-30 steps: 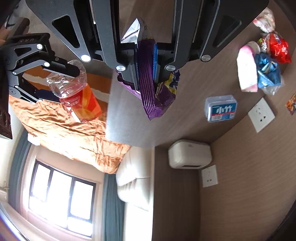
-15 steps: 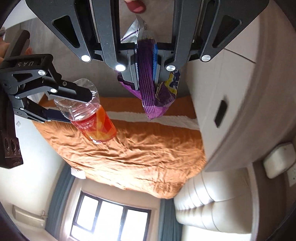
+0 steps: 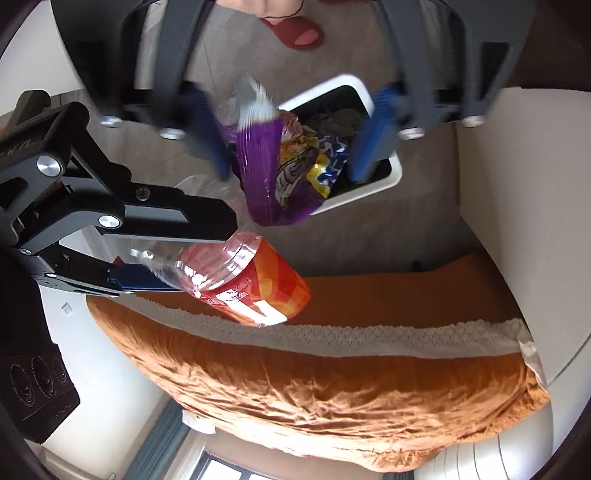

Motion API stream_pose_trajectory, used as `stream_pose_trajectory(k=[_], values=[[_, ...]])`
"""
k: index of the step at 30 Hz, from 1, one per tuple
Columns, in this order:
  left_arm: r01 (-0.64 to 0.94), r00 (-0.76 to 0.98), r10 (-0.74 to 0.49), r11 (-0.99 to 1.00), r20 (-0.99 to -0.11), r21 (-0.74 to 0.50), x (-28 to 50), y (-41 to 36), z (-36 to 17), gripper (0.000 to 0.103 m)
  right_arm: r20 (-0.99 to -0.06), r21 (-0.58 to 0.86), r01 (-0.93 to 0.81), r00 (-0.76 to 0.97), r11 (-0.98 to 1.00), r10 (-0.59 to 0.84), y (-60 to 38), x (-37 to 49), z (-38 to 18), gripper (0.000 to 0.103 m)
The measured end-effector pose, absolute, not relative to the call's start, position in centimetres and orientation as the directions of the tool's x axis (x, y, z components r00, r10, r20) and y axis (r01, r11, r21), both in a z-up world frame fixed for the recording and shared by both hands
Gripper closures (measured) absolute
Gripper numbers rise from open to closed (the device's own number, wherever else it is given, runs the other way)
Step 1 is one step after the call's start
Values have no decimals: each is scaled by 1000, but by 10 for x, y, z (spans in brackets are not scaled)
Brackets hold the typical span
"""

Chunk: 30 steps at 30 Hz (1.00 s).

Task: Collect trash
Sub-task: 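Carry chip bag and bottle over the white bin and open both tools to drop them, then move both open tools back to the trash pile on the desk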

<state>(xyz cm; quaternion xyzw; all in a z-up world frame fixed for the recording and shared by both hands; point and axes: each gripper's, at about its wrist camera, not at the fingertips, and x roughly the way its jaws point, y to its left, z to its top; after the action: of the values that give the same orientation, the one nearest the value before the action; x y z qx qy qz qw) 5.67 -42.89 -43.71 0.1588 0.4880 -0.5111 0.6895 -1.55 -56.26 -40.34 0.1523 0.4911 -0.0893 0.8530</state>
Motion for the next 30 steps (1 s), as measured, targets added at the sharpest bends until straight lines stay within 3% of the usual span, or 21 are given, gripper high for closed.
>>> stream_pose_trajectory(k=[1, 7, 13, 20, 30], values=[[856, 8, -546, 436, -838, -276, 59, -427, -450, 10, -870, 167, 311, 493, 936, -9, -566, -15, -414, 4], [827, 23, -514, 492, -857, -272, 73, -414, -477, 10, -891, 178, 334, 454, 926, 7, -570, -15, -452, 4], [817, 66, -504, 522, -861, -243, 79, -400, -456, 7, -892, 178, 317, 451, 932, 17, -554, -7, -440, 4], [797, 149, -519, 567, -842, -208, 82, -373, -392, 6, -870, 161, 275, 494, 948, 4, -527, 3, -388, 4], [741, 335, -549, 656, -766, -146, 77, -314, -261, 5, -776, 121, 175, 631, 977, -17, -479, 18, -269, 4]])
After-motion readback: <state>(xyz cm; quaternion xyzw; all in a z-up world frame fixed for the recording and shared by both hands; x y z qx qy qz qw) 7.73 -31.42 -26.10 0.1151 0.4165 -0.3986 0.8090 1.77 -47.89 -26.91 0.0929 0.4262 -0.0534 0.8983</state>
